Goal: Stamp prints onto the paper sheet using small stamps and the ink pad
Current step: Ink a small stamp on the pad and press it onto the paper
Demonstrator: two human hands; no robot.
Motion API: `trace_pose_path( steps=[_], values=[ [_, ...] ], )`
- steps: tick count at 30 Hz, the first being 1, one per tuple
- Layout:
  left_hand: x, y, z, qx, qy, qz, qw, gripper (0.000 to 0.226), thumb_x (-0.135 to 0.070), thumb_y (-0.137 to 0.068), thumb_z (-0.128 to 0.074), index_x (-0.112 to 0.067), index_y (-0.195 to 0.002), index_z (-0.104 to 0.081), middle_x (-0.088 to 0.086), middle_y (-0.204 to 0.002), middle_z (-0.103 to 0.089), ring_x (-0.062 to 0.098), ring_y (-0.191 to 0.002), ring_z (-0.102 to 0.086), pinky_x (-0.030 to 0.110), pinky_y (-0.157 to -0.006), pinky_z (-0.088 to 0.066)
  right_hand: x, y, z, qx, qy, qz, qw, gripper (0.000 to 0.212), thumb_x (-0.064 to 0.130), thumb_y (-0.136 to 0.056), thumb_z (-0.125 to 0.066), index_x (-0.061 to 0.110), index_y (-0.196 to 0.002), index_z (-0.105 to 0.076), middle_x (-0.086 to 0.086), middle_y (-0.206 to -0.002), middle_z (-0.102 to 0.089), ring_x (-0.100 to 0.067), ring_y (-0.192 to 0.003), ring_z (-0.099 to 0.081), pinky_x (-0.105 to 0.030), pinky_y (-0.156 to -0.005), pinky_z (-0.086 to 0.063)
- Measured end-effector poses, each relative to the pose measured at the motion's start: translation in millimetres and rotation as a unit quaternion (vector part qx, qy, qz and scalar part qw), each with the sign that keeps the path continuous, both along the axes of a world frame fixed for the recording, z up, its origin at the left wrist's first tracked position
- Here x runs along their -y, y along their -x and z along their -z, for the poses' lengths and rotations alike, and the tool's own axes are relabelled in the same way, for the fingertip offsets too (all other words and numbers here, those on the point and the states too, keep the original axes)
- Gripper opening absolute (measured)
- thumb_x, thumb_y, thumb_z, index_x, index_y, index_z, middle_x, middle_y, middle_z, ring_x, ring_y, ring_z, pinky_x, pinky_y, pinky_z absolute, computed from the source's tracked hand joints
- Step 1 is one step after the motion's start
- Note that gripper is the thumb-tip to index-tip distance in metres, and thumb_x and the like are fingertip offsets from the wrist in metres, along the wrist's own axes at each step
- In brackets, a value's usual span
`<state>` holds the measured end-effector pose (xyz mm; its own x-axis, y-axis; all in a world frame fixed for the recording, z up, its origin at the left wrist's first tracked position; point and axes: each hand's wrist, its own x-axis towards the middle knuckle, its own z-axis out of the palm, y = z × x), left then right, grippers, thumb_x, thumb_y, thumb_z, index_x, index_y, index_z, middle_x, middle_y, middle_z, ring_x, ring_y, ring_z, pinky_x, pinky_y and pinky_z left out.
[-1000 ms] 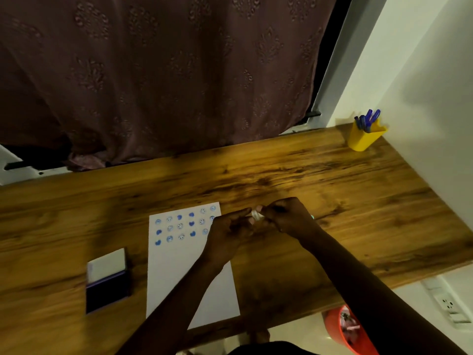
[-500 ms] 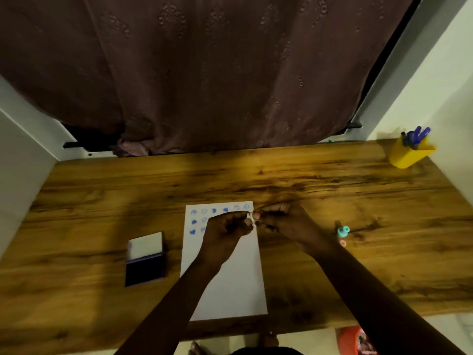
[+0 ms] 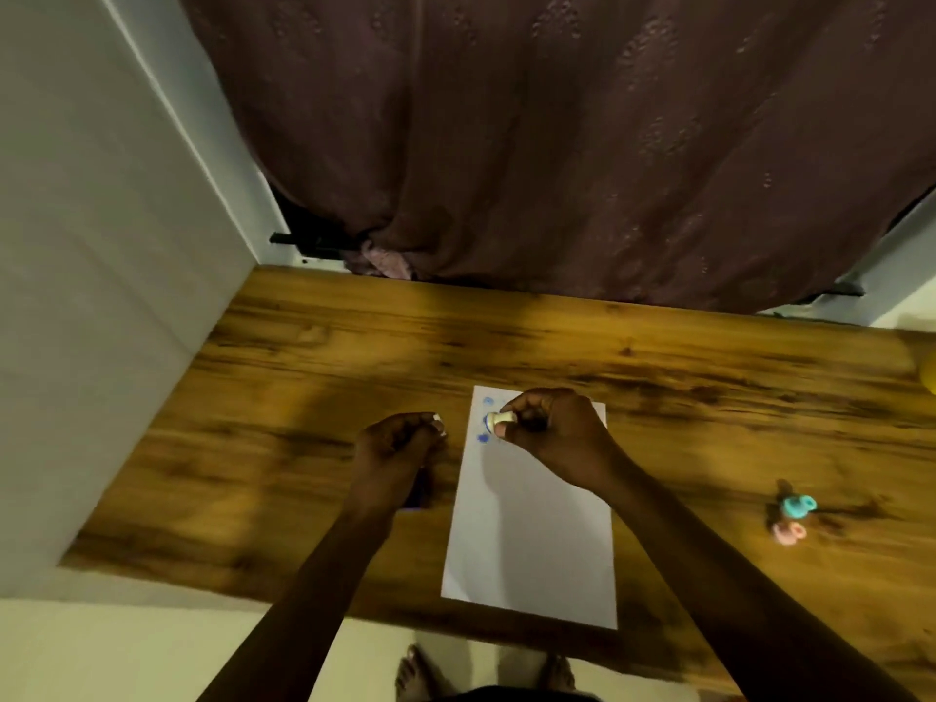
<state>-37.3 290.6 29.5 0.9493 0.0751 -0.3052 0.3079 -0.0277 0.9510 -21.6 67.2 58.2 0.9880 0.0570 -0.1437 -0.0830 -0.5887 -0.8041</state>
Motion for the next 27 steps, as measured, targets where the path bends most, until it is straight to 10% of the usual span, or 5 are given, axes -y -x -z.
trace_pose_path(
  steps=[3,15,27],
  values=[
    [-34.7,7.9,2.4,0.025,0.003,-0.040,0.999,0.008,-0.032,-0.093,-0.074,-0.028,-0.097,-0.079,0.002,-0.093,-0.082,0.023,-0.086,-0.081,0.030,-0.065,-0.065,-34.0,-0.2,5.0,0.009,0.067,-0.052,0.996,0.026,0.050,-0.089,-0.070,0.025,-0.096,-0.073,0.008,-0.091,-0.075,-0.007,-0.082,-0.068,-0.026,-0.071,-0.055],
    [-113.8,28.9,23.9,0.034,0.042,-0.111,0.992,0.015,-0.011,-0.097,-0.069,0.001,-0.103,-0.076,0.014,-0.089,-0.078,0.027,-0.086,-0.075,0.043,-0.084,-0.062,-128.8,13.4,46.1,0.003,0.294,-0.235,0.927,0.042,0.027,-0.097,-0.065,0.014,-0.135,-0.056,-0.011,-0.142,-0.059,-0.028,-0.127,-0.060,-0.039,-0.108,-0.049],
    [-121.9,23.1,45.3,0.022,0.046,-0.067,0.996,0.014,-0.014,-0.097,-0.070,-0.003,-0.102,-0.077,0.008,-0.089,-0.080,0.020,-0.086,-0.076,0.034,-0.078,-0.062,-148.0,19.6,68.4,-0.020,0.353,-0.258,0.899,0.032,0.017,-0.094,-0.068,0.011,-0.125,-0.063,-0.014,-0.128,-0.066,-0.031,-0.117,-0.065,-0.040,-0.102,-0.052]
  ],
)
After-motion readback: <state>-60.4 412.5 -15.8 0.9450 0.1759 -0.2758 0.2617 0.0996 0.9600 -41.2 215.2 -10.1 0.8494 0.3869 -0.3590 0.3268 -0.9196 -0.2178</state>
